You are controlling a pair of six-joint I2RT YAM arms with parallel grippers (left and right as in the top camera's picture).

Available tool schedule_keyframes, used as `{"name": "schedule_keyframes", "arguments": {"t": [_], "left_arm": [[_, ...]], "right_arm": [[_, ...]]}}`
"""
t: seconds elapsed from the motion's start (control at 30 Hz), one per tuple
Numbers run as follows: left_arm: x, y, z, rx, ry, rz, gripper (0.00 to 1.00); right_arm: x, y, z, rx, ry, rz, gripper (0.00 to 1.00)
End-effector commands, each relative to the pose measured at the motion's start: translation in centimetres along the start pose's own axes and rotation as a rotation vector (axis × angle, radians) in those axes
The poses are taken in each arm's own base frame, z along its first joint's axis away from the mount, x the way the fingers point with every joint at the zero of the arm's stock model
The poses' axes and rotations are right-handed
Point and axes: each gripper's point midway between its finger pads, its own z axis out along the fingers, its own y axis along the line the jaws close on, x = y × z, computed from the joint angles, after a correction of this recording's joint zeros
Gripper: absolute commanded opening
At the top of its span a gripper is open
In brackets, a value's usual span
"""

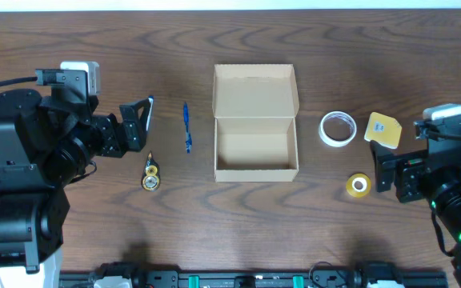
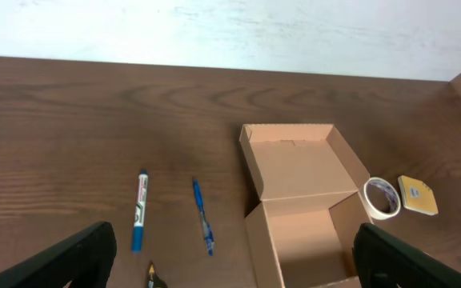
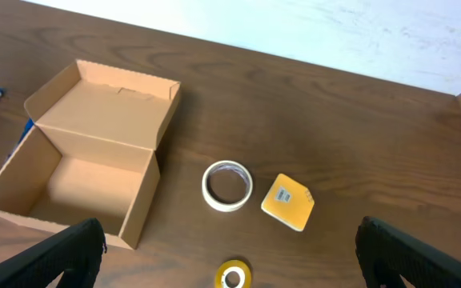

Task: Pack container
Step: 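Raise both arms and move the right gripper toward the white tape roll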

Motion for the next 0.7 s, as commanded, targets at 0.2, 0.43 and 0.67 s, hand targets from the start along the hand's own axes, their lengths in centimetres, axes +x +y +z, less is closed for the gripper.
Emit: {"name": "schedule_keyframes", "arguments": {"t": [0.2,0.43,0.67], "left_arm": [[-0.2,-0.4,-0.6,0.015,-0.010,0.001,0.95],[-0.2,-0.4,-0.6,0.015,-0.010,0.001,0.95],[0.0,0.2,-0.5,-0.017,0.002,-0.003,0.95]], "right_arm": [[-0.4,0.8,-0.5,-0.044,-0.015,-0.010,0.99],[-1.3,1.7,-0.6,-0.102,-0.054,-0.013,0.99],[-1.7,1.6,-0.6,-0.099,-0.068,0.016,0.99]]}}
